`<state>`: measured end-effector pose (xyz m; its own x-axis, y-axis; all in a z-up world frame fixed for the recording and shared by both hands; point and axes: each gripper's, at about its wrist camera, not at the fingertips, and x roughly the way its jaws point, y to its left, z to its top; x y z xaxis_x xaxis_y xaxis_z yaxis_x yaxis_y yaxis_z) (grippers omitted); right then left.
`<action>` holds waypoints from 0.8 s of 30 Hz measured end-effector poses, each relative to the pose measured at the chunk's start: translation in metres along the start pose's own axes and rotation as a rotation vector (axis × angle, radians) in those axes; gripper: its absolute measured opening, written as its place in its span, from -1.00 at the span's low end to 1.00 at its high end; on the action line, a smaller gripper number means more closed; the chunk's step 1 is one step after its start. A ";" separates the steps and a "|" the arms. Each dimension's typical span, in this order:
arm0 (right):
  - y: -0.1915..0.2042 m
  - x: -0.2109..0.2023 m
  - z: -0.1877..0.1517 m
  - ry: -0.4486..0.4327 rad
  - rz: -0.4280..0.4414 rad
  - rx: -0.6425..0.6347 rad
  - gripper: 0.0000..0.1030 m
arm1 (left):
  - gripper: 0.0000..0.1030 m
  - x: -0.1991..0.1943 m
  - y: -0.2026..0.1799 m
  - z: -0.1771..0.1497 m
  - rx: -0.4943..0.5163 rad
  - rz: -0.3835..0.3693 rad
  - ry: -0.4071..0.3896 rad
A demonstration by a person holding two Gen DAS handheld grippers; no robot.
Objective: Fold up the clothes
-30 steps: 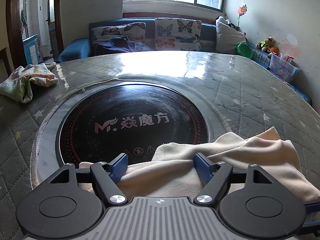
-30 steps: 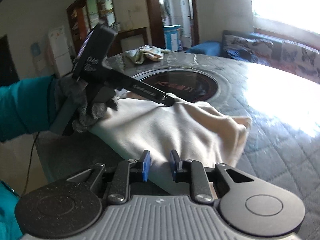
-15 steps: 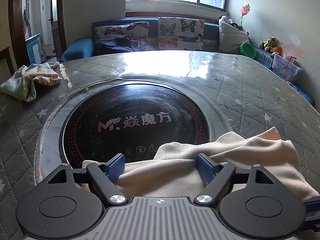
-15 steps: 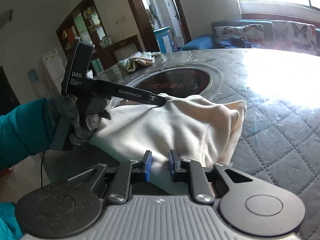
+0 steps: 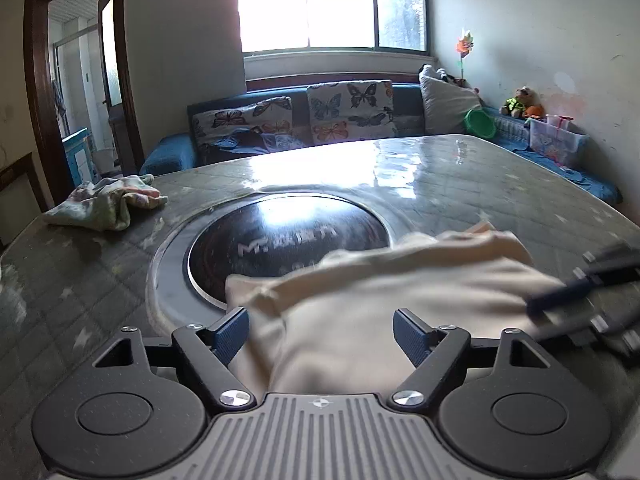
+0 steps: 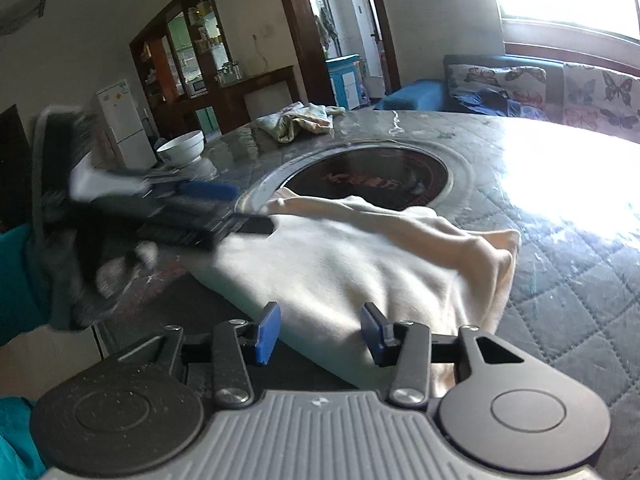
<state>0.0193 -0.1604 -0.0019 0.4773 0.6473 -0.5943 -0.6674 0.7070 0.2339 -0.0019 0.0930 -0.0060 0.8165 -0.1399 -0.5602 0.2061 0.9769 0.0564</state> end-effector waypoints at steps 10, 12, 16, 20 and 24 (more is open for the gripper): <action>0.001 0.011 0.000 0.019 -0.016 -0.005 -0.06 | -0.32 -0.016 0.001 -0.023 -0.068 -0.052 -0.023; 0.001 0.012 0.000 0.023 -0.017 -0.007 -0.04 | -0.35 -0.013 -0.003 -0.026 -0.050 -0.050 -0.008; 0.001 0.014 -0.001 0.027 -0.020 -0.005 -0.04 | -0.40 -0.007 -0.006 -0.033 -0.024 -0.031 0.015; 0.000 0.014 0.000 0.034 -0.023 -0.006 -0.04 | -0.40 -0.011 -0.006 -0.030 -0.025 -0.036 0.016; 0.006 0.012 0.006 0.032 -0.015 -0.033 -0.04 | -0.39 -0.019 -0.007 -0.019 -0.035 -0.048 -0.014</action>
<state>0.0246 -0.1465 -0.0034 0.4696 0.6267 -0.6218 -0.6792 0.7065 0.1992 -0.0289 0.0923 -0.0115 0.8134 -0.1892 -0.5500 0.2267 0.9740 0.0001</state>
